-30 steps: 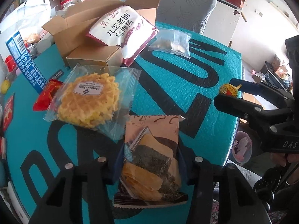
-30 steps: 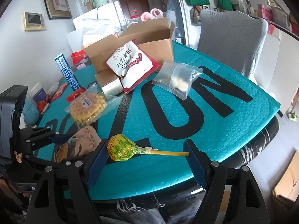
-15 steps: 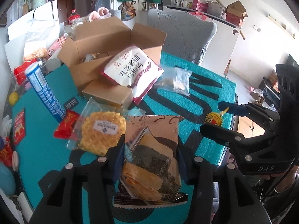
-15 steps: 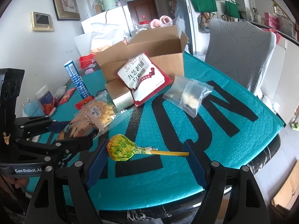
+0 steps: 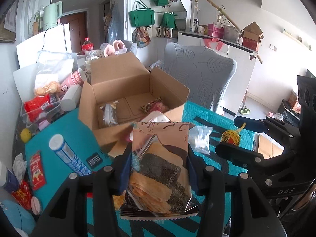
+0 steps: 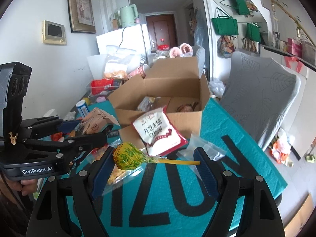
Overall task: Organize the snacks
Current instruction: 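Carry the seaweed cracker pack into the cardboard box and open the left tool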
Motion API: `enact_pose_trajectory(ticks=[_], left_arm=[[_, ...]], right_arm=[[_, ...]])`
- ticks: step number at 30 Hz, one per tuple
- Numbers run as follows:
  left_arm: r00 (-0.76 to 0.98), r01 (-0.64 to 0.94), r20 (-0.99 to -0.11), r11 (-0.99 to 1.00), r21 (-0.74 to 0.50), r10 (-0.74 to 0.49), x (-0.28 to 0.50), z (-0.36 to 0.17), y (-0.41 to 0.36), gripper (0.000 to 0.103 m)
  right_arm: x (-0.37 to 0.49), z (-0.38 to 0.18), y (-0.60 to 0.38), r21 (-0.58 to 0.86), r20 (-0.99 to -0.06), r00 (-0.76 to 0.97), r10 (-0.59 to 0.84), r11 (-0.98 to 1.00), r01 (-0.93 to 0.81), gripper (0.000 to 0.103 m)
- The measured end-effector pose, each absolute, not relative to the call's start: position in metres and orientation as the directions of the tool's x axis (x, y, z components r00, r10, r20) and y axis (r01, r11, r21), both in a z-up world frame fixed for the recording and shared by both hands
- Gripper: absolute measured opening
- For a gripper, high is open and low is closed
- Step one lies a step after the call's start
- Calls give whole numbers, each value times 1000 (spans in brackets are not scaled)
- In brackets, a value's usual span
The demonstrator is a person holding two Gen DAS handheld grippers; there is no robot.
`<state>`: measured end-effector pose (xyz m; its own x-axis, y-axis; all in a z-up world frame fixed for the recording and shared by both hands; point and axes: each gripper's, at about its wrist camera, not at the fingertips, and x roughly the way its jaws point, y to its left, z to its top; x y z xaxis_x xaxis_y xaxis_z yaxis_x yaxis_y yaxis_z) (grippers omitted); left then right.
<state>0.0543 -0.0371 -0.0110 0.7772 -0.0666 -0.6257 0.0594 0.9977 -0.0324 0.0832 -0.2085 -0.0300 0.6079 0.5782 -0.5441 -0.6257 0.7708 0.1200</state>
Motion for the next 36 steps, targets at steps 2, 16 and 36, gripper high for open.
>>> enact_pose_trajectory(ticks=[2, 16, 36], left_arm=[[794, 43, -606, 999, -19, -46, 64, -1, -33, 48], [862, -93, -502, 996, -15, 73, 154, 36, 2, 48], [734, -224, -656, 974, 11, 176, 259, -33, 51, 48]], right_arm=[[92, -19, -205, 107, -527, 623, 579, 772, -627, 80], [174, 28, -166, 0, -438, 705, 558, 784, -621, 80], [283, -36, -118, 33, -555, 653, 516, 798, -602, 81]])
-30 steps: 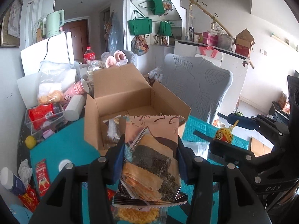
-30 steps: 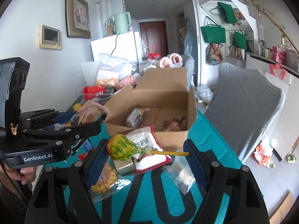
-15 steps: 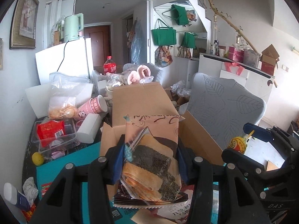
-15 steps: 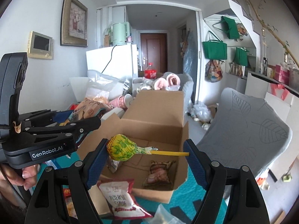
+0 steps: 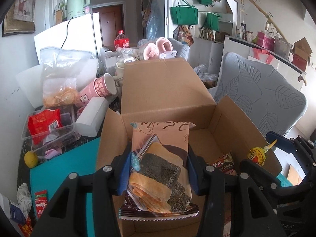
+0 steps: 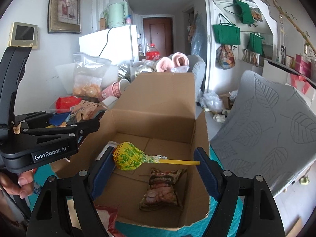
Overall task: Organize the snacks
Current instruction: 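Carry the seaweed cracker pack into the cardboard box and open the left tool, then withdraw the left tool from the box back to the snack pile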
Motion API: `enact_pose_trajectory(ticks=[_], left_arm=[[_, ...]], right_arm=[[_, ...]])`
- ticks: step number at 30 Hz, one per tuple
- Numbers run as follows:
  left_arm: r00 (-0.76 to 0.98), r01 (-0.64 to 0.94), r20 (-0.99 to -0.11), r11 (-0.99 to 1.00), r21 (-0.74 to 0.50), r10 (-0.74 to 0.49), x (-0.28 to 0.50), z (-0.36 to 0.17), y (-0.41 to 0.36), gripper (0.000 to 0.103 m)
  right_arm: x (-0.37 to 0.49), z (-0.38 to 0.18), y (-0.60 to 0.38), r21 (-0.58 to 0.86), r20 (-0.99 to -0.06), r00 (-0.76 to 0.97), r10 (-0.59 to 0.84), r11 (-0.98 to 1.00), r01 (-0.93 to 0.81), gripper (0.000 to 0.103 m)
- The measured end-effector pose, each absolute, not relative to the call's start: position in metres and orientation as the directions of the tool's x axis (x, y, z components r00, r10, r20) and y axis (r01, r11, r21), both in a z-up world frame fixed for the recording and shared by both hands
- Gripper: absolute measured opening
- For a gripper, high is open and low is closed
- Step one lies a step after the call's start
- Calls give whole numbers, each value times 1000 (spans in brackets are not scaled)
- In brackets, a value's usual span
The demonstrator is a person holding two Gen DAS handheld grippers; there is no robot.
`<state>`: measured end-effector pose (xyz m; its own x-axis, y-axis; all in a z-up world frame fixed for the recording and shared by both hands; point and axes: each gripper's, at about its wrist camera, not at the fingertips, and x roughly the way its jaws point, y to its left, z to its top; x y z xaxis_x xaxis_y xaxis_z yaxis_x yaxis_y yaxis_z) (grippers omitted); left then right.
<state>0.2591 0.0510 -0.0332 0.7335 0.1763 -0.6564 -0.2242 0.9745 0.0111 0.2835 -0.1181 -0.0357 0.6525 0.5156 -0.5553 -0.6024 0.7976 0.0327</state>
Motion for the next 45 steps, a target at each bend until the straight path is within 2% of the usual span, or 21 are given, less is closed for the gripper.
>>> enact_pose_trajectory(ticks=[7, 12, 17, 21, 31, 39, 45], left_arm=[[671, -247, -722, 969, -5, 167, 272, -52, 60, 50], [598, -287, -767, 956, 67, 233, 281, -67, 59, 51], [569, -267, -796, 962, 56, 205, 285, -76, 60, 51], [553, -266, -798, 959, 104, 239, 286, -79, 55, 52], [545, -246, -813, 966, 80, 206, 283, -79, 53, 53], [594, -237, -786, 971, 33, 171, 268, -61, 50, 53], [643, -214, -746, 976, 42, 173, 250, -42, 40, 53]], right_arm=[[289, -53, -108, 0, -605, 638, 476, 802, -598, 81], [286, -56, -102, -48, -624, 646, 440, 804, -593, 81], [285, -55, -107, -76, -629, 669, 396, 825, -561, 83], [288, -55, -111, -70, -642, 667, 377, 838, -541, 83], [279, -49, -119, -74, -636, 679, 366, 847, -526, 83], [273, -37, -128, -38, -619, 688, 378, 861, -507, 83], [262, -24, -136, -26, -598, 702, 387, 866, -500, 83]])
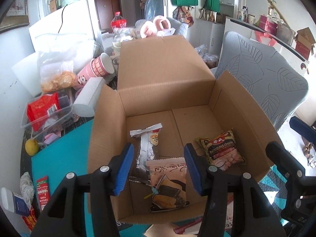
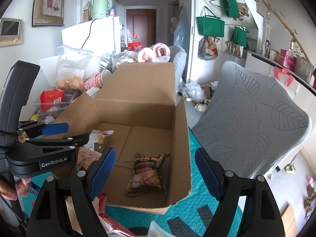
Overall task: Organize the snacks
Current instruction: 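Withdraw the left tool from the box back to the snack pile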
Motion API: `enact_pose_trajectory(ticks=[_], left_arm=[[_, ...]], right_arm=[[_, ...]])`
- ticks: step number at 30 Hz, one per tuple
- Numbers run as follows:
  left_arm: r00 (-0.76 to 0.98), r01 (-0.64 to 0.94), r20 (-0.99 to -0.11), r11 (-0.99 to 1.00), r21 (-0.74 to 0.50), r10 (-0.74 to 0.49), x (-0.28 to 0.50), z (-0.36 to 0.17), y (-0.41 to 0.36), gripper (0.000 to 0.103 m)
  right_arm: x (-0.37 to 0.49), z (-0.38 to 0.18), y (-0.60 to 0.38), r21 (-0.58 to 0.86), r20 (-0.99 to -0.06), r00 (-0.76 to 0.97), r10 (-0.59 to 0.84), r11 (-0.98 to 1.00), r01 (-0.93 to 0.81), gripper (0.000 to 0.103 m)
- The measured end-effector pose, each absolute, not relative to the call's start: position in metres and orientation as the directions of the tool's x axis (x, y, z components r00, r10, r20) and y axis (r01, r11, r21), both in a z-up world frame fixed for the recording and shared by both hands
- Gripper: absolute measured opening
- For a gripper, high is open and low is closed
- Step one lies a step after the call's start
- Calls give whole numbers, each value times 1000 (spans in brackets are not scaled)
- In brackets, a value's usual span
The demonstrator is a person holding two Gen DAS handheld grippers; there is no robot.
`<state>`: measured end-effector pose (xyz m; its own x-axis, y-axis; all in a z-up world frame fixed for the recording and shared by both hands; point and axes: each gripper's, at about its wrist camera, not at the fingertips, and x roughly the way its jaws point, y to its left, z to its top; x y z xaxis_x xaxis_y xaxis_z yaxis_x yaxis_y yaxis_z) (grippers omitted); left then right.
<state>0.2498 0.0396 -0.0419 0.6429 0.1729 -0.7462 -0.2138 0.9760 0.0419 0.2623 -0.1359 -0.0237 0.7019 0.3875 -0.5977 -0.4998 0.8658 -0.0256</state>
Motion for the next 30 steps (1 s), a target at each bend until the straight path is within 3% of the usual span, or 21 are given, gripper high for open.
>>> enact_pose_trajectory(ticks=[15, 21, 30], left_arm=[[781, -133, -609, 990, 48, 134, 182, 21, -9, 53], [805, -74, -588, 997, 32, 79, 146, 33, -28, 53], [810, -89, -578, 995, 45, 99, 91, 31, -44, 53]], right_arm=[[204, 24, -181, -31, -513, 768, 384, 886, -463, 83], [165, 33, -202, -27, -484, 785, 386, 890, -454, 83], [108, 34, -224, -20, -462, 792, 399, 888, -459, 86]])
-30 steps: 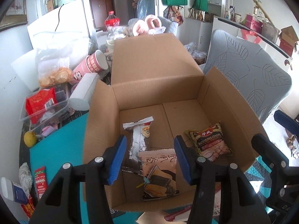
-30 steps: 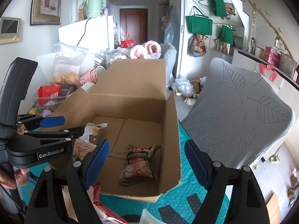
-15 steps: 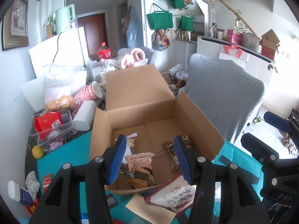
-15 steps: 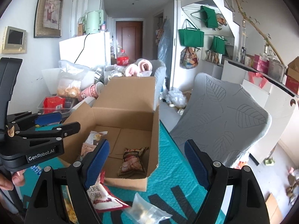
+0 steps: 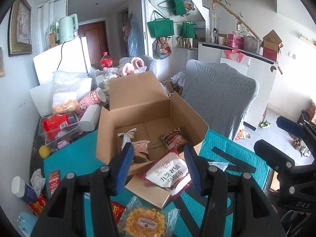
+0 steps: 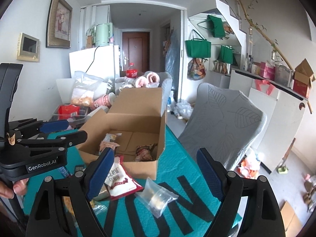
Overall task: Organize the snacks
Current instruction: 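Withdraw the left tool from the box back to the snack pile, then lower the left tool onto the blue-and-white tube and grasp it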
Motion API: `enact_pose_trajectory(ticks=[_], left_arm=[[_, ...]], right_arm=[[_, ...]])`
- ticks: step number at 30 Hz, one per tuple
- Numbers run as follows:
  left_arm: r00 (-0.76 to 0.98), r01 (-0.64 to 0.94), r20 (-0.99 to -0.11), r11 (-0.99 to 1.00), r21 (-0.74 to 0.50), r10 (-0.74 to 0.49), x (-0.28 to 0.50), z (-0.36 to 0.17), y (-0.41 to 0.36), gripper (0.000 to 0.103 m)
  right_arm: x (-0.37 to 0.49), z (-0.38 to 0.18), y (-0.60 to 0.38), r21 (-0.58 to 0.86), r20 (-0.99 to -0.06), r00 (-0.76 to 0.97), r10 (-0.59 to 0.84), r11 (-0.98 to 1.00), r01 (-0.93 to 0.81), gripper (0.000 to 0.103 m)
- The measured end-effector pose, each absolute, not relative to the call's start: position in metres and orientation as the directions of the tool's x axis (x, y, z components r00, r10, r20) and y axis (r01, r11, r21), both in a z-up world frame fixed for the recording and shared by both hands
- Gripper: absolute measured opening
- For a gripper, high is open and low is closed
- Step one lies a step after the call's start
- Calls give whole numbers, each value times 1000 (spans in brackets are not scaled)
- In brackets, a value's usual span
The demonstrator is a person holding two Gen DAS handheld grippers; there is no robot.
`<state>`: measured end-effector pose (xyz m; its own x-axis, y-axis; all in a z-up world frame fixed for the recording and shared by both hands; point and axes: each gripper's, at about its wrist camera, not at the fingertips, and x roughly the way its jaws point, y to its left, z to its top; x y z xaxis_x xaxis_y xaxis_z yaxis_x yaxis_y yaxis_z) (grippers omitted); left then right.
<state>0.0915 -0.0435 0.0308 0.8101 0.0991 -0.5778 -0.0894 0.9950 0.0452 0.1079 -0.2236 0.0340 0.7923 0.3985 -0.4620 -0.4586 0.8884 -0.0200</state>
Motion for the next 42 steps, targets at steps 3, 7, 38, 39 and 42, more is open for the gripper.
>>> enact_pose_trajectory(ticks=[3, 7, 38, 39, 42], left_arm=[[796, -92, -596, 994, 53, 105, 76, 21, -44, 53], [778, -119, -615, 991, 55, 127, 62, 3, -39, 53], [656, -343, -700, 937, 58, 284, 32, -101, 43, 91], [654, -346, -701, 937, 56, 283, 34, -101, 46, 91], [651, -354, -707, 935, 38, 275, 41, -102, 58, 91]], right_arm=[[92, 28, -226, -15, -465, 790, 400, 889, -458, 86], [79, 13, -229, 22, -494, 764, 414, 885, -465, 86], [63, -109, -179, 123, -662, 548, 511, 795, -594, 86], [64, -110, -177, 123, -663, 544, 514, 792, -598, 86], [68, -112, -172, 128, -667, 534, 519, 786, -605, 86]])
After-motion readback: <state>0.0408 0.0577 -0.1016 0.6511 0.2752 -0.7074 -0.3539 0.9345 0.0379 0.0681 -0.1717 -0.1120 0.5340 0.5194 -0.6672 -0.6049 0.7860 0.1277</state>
